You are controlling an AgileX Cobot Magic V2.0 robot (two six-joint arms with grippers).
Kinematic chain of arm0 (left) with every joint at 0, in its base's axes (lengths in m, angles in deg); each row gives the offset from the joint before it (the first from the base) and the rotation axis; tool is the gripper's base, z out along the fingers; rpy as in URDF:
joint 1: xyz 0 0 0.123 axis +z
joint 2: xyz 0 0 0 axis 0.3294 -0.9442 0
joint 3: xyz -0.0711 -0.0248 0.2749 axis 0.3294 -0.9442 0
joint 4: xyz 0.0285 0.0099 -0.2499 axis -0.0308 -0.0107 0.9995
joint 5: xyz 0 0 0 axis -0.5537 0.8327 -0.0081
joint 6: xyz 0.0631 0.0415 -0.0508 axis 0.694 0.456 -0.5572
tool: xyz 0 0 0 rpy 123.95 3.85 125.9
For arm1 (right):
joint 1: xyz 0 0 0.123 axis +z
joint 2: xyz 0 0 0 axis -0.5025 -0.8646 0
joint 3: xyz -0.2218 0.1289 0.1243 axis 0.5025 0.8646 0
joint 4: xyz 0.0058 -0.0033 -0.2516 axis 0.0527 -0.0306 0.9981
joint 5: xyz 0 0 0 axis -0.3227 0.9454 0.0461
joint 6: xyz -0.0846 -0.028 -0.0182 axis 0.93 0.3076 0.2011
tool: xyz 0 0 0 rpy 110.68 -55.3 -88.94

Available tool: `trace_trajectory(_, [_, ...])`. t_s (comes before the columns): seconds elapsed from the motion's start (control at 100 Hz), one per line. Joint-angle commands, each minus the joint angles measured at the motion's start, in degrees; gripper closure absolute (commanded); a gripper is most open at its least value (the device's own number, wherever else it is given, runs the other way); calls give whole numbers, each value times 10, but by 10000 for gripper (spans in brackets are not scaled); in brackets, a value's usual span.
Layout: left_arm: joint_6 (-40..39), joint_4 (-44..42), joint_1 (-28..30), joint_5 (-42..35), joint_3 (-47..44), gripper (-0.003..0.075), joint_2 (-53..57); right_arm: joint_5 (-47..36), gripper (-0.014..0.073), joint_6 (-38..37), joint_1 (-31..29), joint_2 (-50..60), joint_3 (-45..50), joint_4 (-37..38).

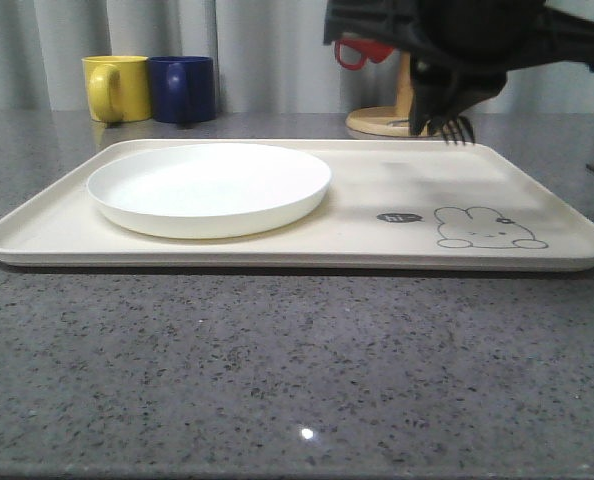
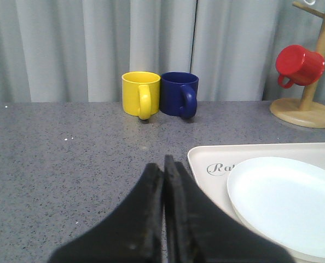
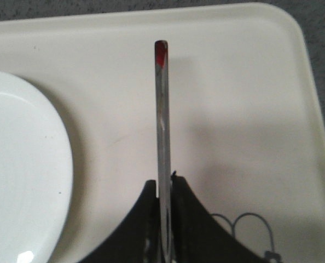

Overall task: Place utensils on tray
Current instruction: 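Carry the fork onto the tray beside the plate and release it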

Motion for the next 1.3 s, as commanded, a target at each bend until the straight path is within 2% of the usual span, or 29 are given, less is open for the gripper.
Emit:
trace_trajectory(0.0, [-4, 5, 2, -45, 15, 738, -3, -22, 559, -17, 7, 5, -19, 35])
trace_trajectory(0.29, [-4, 5, 2, -45, 15, 738, -3, -54, 559, -35, 16, -32, -19, 38])
trace_trajectory(0.71, [-4, 5, 2, -45, 15, 738, -3, -48, 550, -44, 16, -54, -19, 39])
trace_trajectory(0.83, [-4, 5, 2, -45, 15, 738, -3, -48, 483, -44, 16, -54, -19, 37])
trace_trajectory(1.05, [-4, 5, 2, -45, 15, 738, -3, -48, 262, -44, 16, -54, -19, 37])
trace_trajectory(1.29, [-4, 5, 2, -45, 15, 738, -3, -43, 242, -44, 16, -26, -19, 37])
